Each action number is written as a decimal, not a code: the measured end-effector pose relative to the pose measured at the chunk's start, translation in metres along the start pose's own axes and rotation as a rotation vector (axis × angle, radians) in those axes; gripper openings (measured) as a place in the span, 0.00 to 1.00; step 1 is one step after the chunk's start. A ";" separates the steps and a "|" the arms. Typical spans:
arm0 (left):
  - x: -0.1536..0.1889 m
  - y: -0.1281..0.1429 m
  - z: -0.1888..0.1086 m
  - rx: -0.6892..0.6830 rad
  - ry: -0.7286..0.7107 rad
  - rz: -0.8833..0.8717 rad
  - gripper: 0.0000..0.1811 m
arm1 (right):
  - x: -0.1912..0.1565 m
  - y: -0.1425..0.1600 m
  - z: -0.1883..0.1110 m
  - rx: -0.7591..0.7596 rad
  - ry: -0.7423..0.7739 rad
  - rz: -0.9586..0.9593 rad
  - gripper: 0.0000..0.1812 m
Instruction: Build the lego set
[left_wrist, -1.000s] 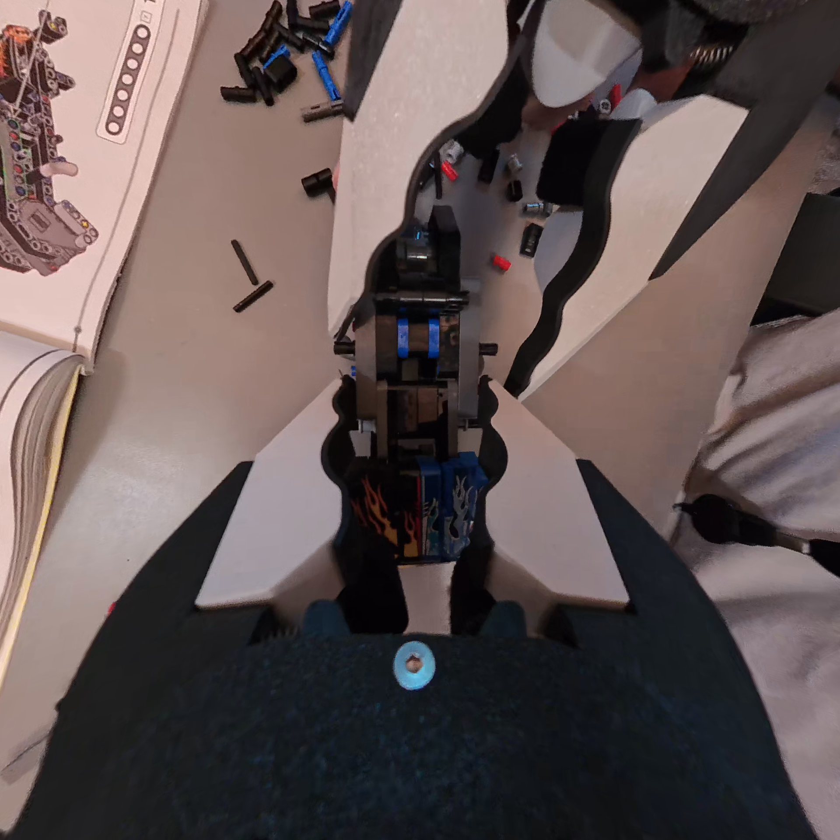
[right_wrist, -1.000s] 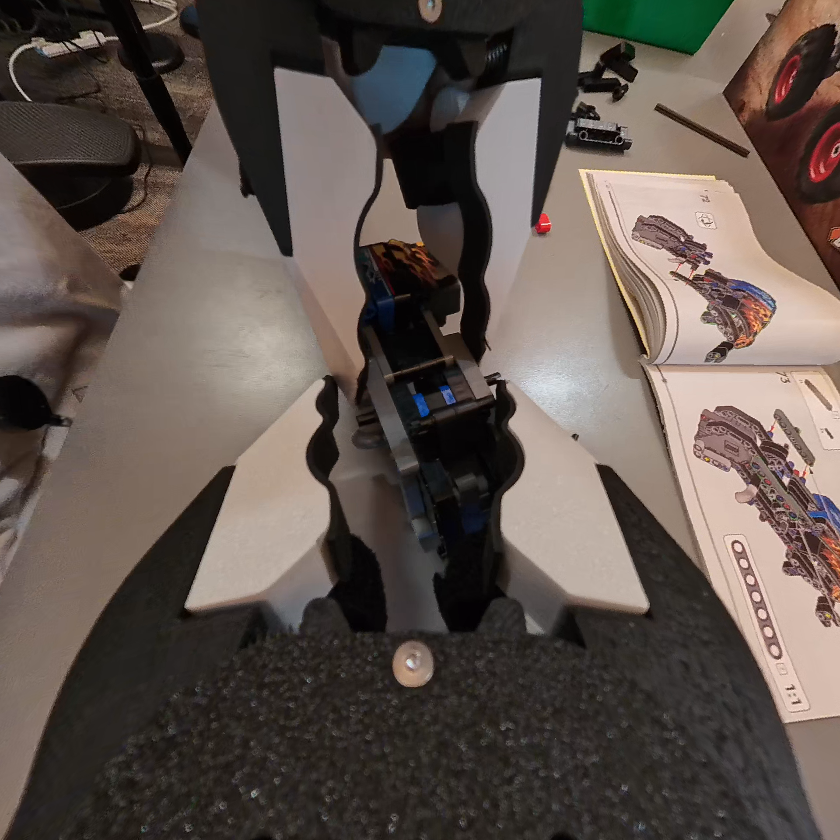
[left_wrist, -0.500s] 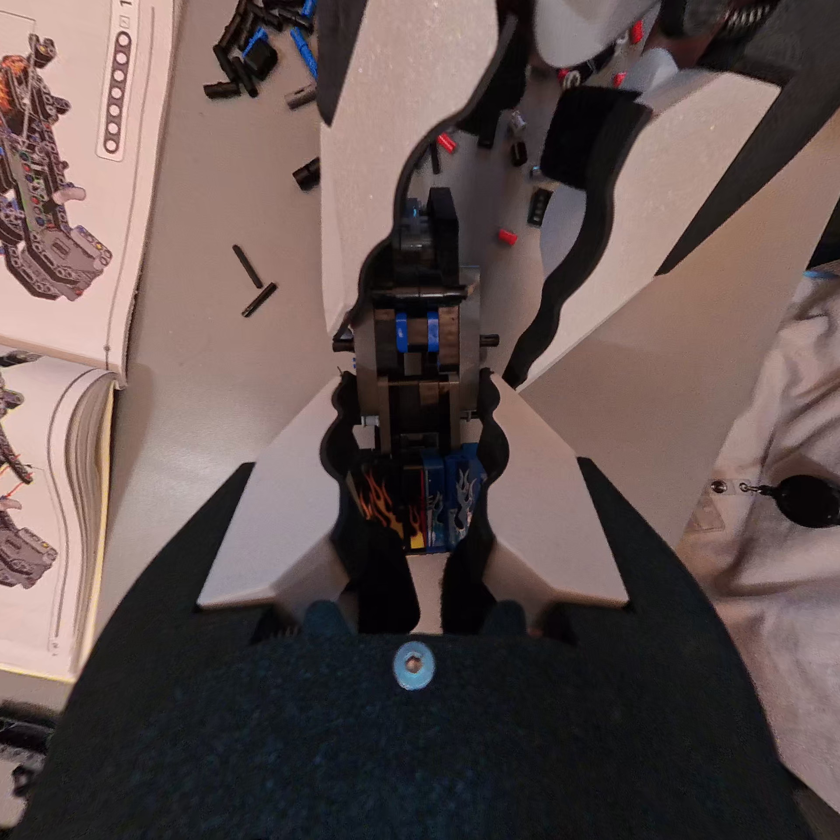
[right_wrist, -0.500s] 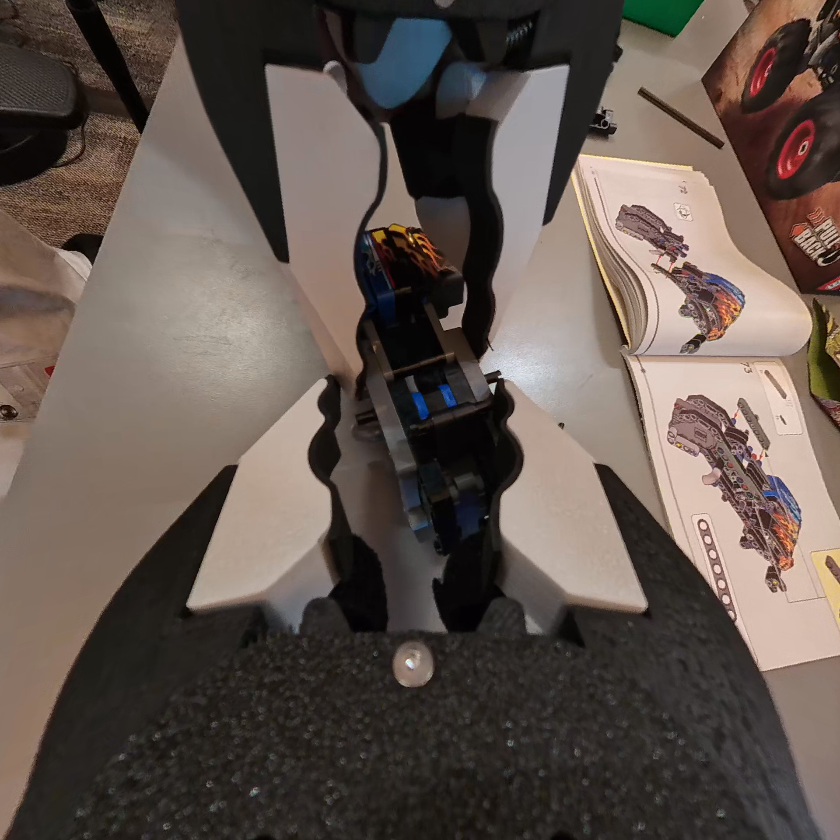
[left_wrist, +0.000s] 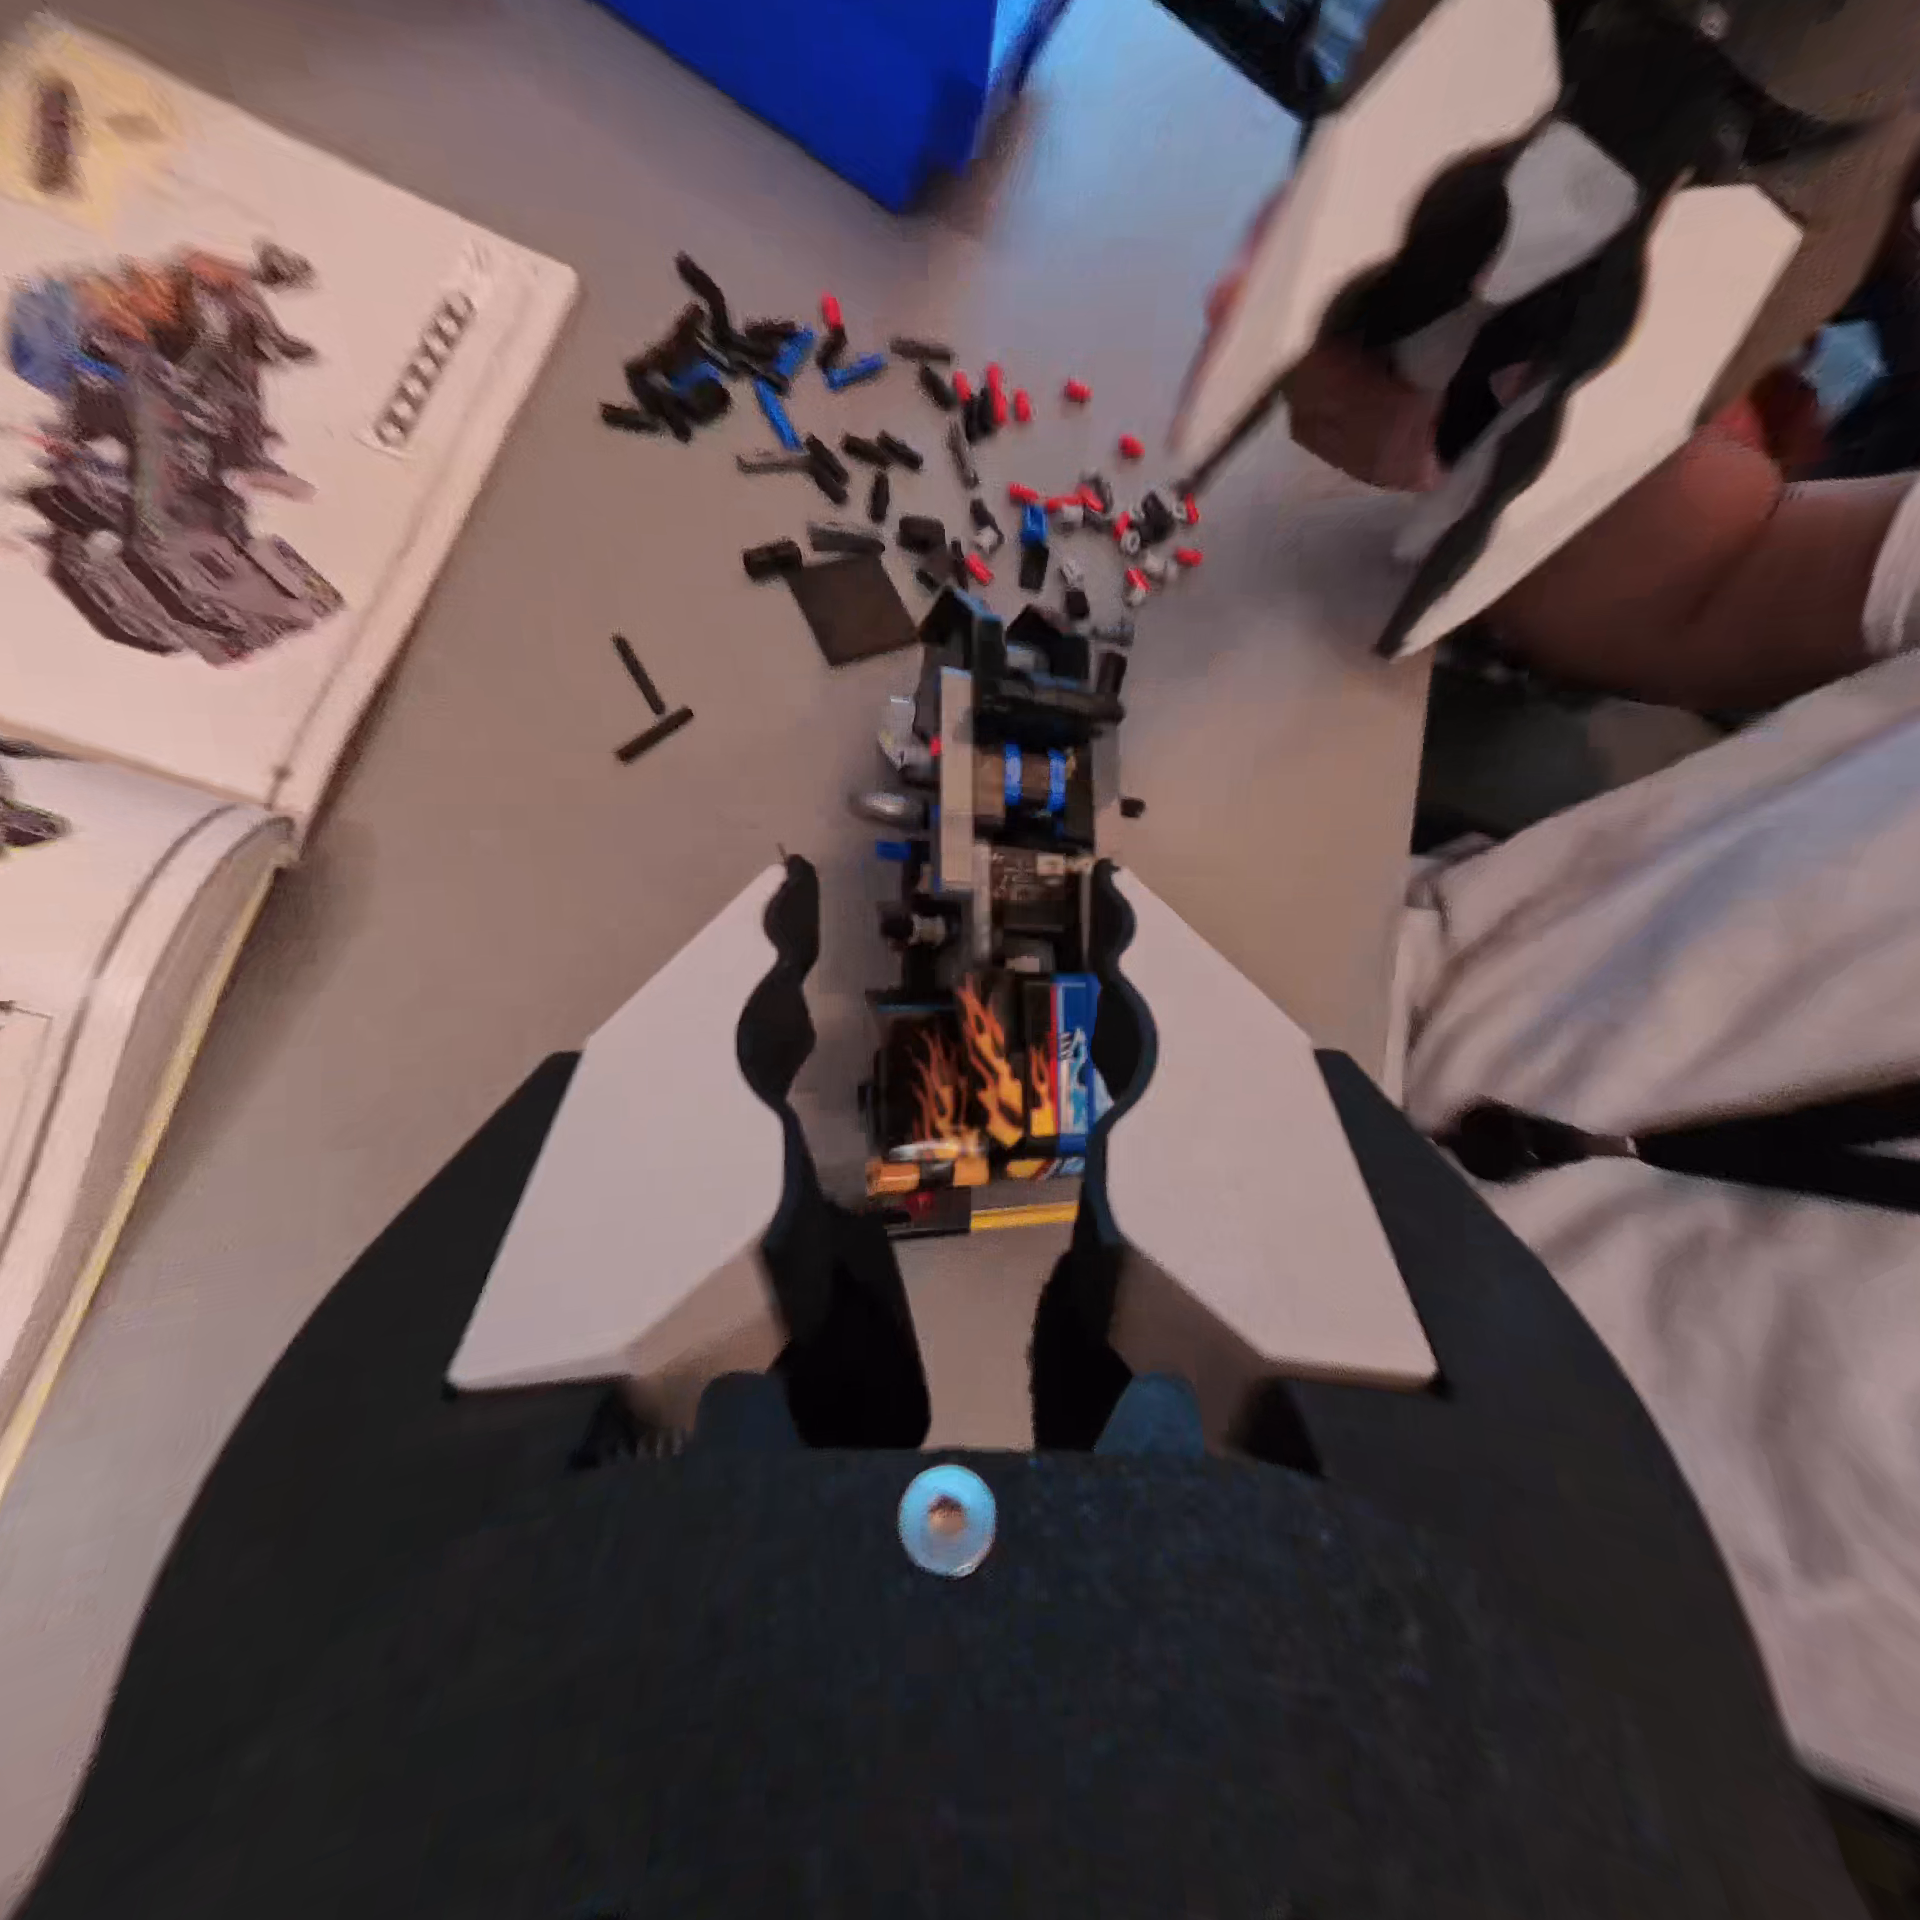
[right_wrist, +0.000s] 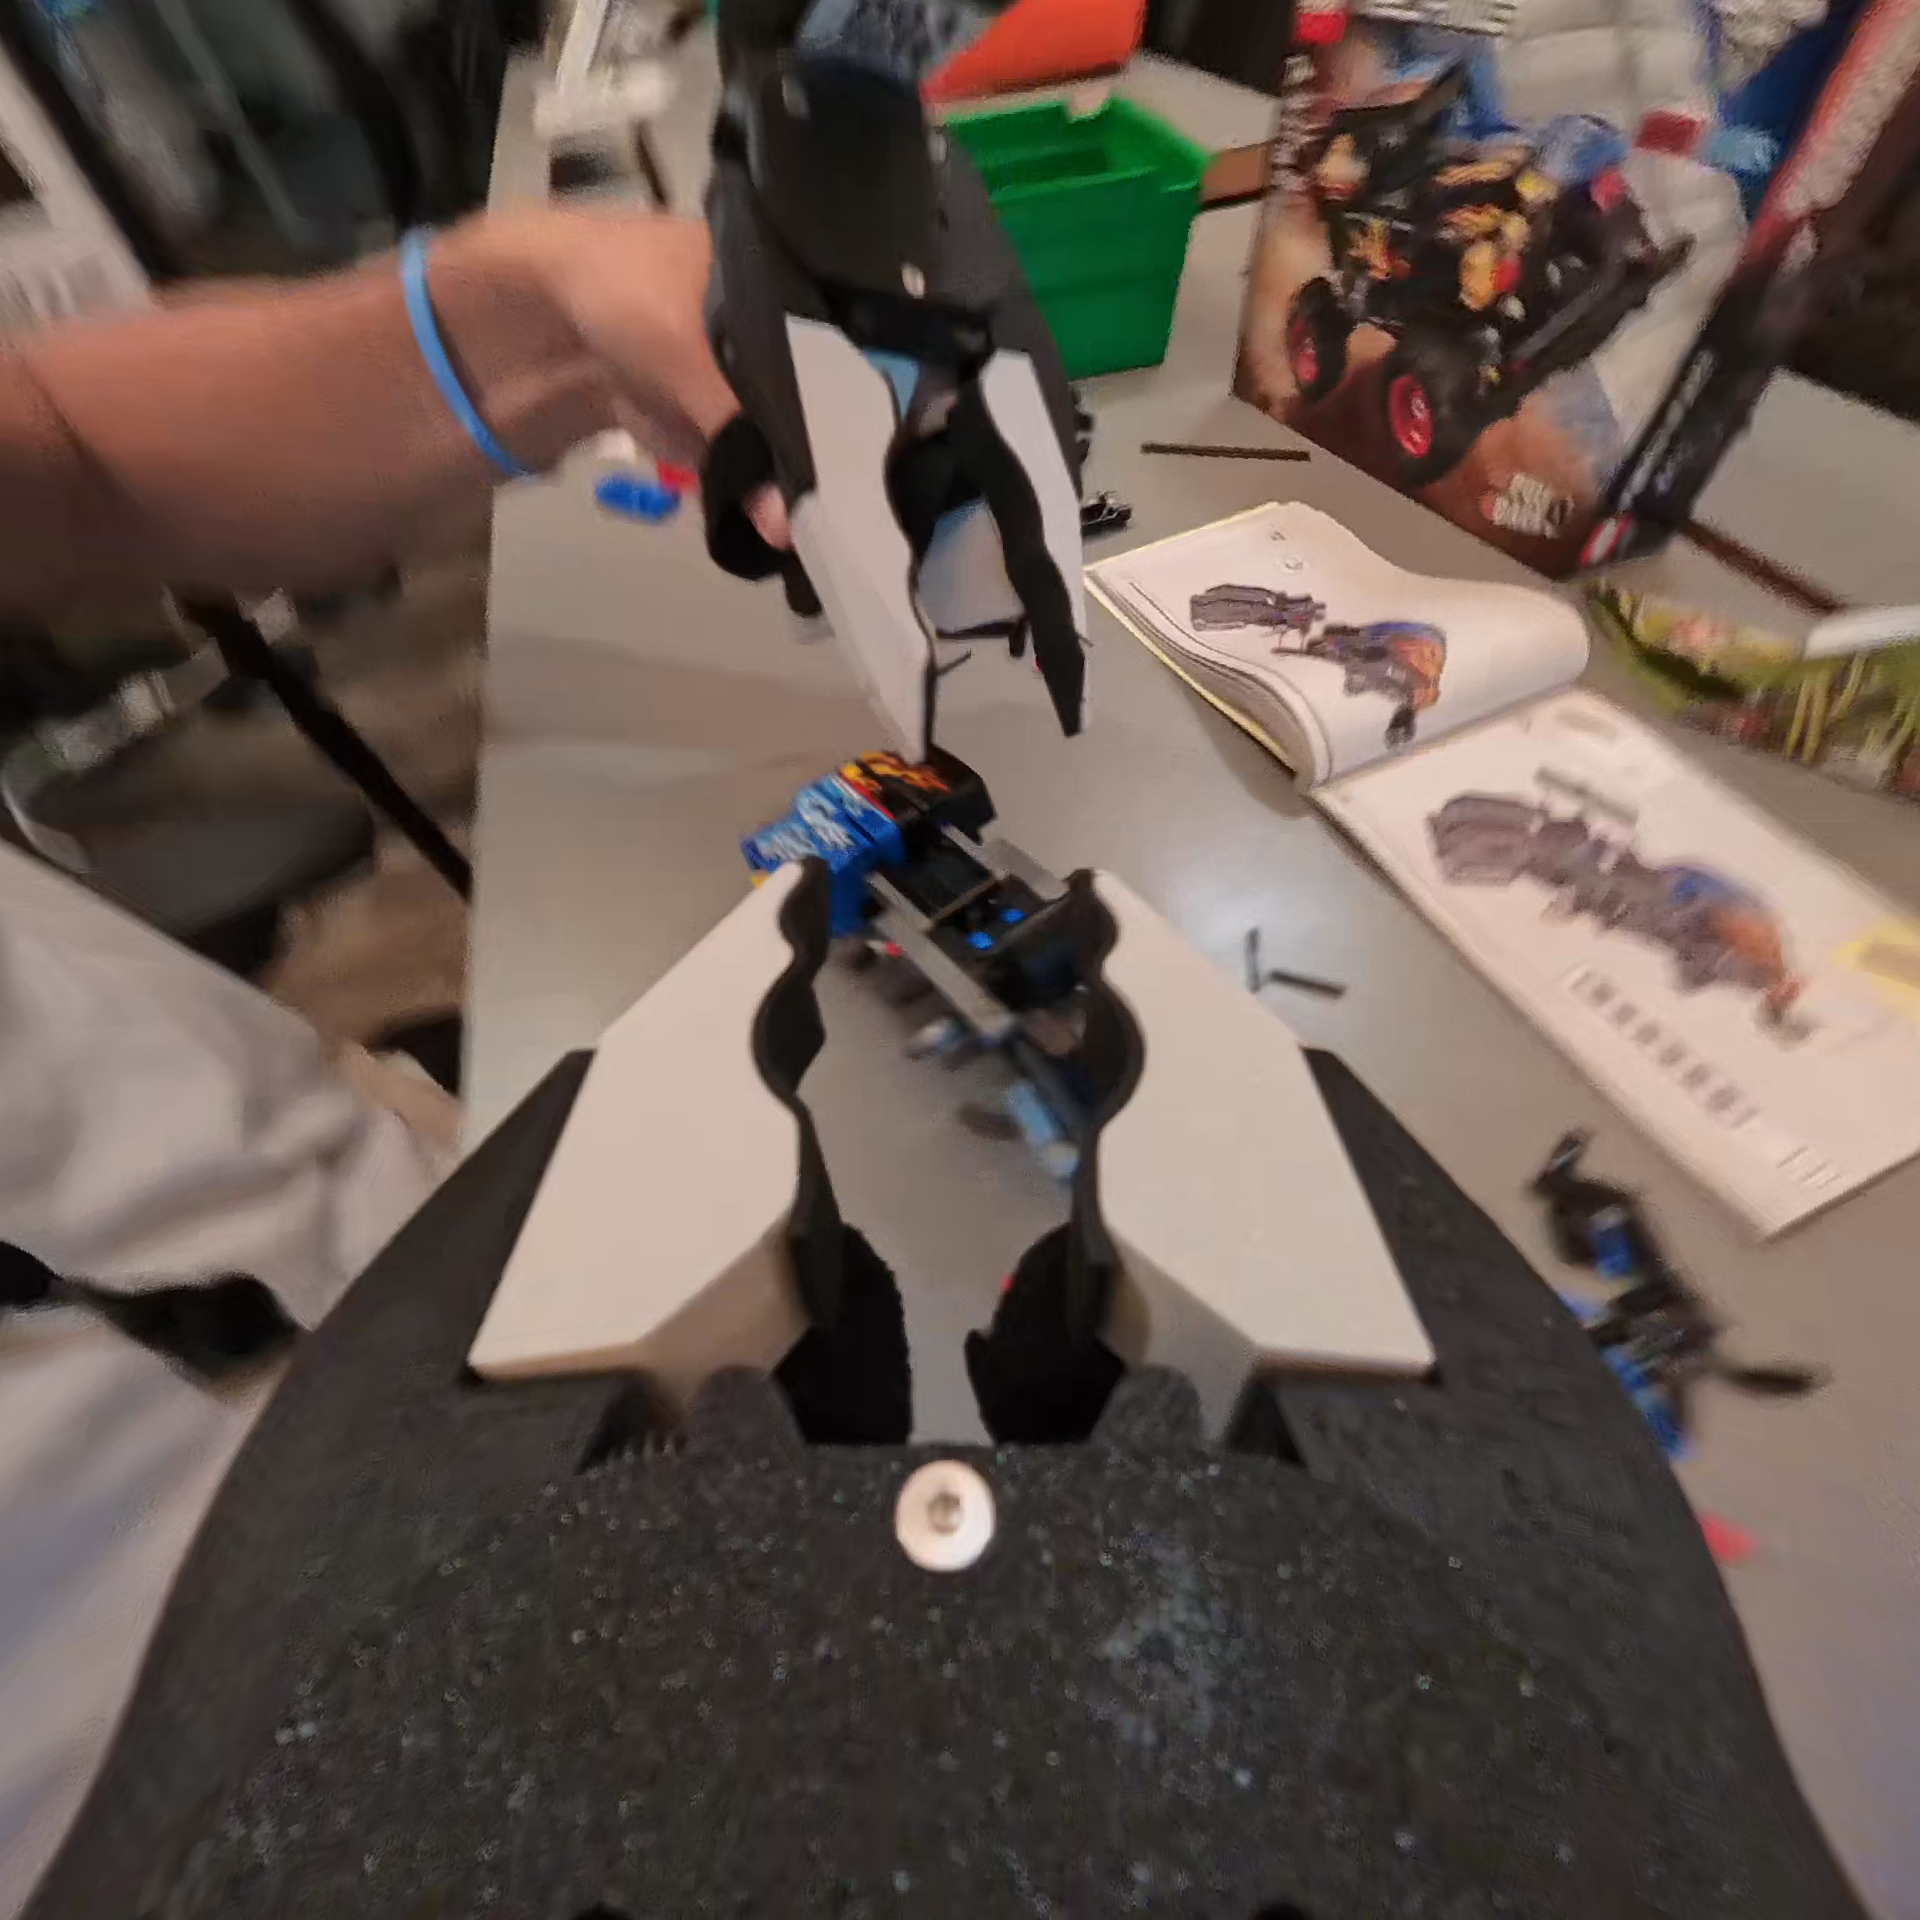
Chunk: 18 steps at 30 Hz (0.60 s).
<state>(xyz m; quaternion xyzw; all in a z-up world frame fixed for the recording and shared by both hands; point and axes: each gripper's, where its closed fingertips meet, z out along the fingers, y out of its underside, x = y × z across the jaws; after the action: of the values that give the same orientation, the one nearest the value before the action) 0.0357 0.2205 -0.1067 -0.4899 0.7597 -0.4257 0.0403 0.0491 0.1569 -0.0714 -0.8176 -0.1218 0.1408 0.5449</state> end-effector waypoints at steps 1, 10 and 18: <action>-0.004 0.002 0.002 -0.025 0.039 -0.012 0.27 | -0.007 0.001 0.000 0.040 0.009 0.128 0.21; 0.012 0.009 0.033 -0.315 0.545 -0.061 0.20 | -0.022 0.055 0.030 0.143 0.149 0.640 0.15; 0.024 0.010 0.030 -0.271 0.709 -0.100 0.04 | 0.002 0.050 0.040 0.252 0.180 0.760 0.11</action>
<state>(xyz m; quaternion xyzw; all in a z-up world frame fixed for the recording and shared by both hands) 0.0302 0.1855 -0.1239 -0.3495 0.7512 -0.4657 -0.3110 0.0389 0.1730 -0.1329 -0.7402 0.2555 0.2737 0.5585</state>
